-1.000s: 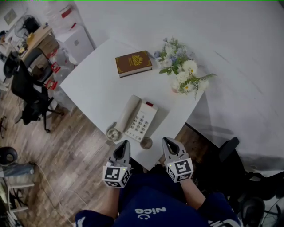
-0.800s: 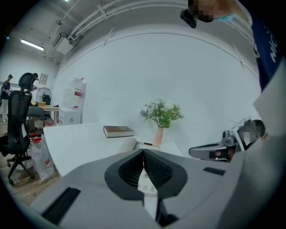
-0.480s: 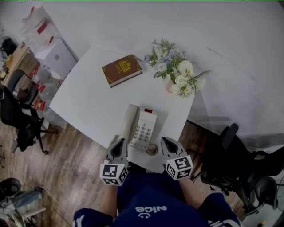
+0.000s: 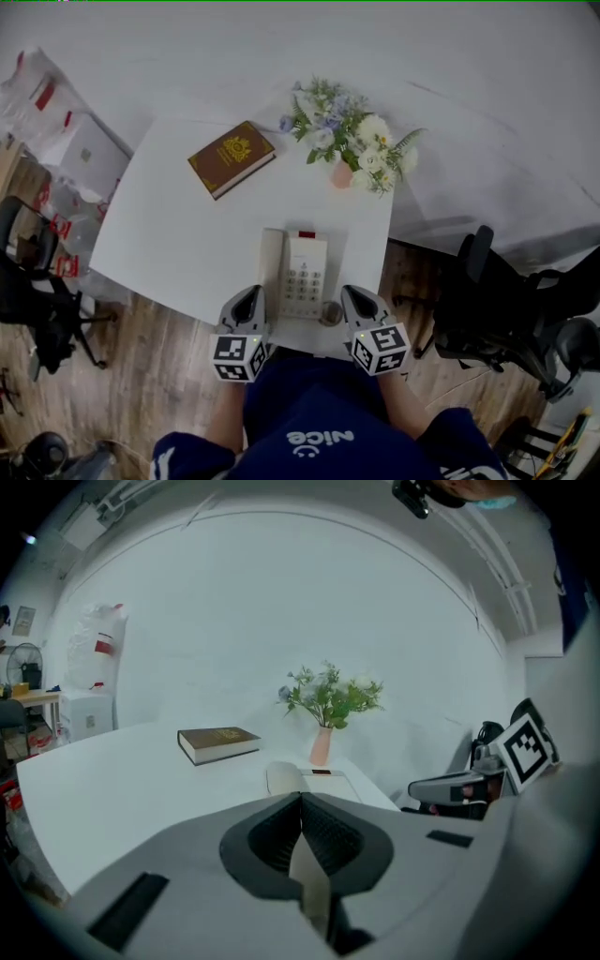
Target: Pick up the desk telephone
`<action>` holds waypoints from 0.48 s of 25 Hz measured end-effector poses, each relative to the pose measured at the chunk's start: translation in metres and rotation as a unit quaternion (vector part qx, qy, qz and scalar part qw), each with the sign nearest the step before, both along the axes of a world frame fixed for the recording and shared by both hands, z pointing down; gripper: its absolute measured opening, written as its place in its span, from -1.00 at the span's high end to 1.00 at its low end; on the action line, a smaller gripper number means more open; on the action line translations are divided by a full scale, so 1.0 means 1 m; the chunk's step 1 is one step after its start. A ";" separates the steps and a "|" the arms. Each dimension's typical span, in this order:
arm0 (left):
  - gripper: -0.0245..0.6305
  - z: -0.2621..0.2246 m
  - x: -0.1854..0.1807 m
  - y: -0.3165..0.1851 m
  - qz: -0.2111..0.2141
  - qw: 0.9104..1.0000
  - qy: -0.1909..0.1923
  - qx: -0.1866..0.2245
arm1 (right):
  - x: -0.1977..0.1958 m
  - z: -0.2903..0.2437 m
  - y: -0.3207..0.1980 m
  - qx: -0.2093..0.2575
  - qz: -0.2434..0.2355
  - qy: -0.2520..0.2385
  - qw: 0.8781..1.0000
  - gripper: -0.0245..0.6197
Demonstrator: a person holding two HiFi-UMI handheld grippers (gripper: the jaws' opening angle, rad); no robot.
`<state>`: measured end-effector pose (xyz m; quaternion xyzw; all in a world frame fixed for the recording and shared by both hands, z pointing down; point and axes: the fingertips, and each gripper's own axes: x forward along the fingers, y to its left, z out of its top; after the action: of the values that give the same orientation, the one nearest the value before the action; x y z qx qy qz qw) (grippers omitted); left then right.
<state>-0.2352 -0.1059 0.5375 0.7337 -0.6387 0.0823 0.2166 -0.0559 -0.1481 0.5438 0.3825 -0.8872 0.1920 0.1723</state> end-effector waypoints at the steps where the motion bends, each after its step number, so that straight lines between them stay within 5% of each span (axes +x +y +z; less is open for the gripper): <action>1: 0.87 0.002 -0.002 -0.002 0.008 1.000 -0.004 -0.005 | 0.001 0.000 0.001 -0.002 0.007 -0.001 1.000 0.85; 9: 0.86 0.011 -0.023 -0.014 0.020 0.996 0.079 -0.040 | -0.007 0.008 0.002 -0.055 0.022 -0.033 0.998 0.83; 12: 0.44 0.017 -0.021 -0.019 0.055 0.990 0.107 -0.068 | -0.012 0.012 0.000 -0.086 0.015 -0.047 0.995 0.50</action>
<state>-0.2562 -0.1248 0.5546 0.7558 -0.5636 0.0584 0.3281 -0.0678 -0.1480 0.5558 0.3704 -0.8685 0.2883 0.1596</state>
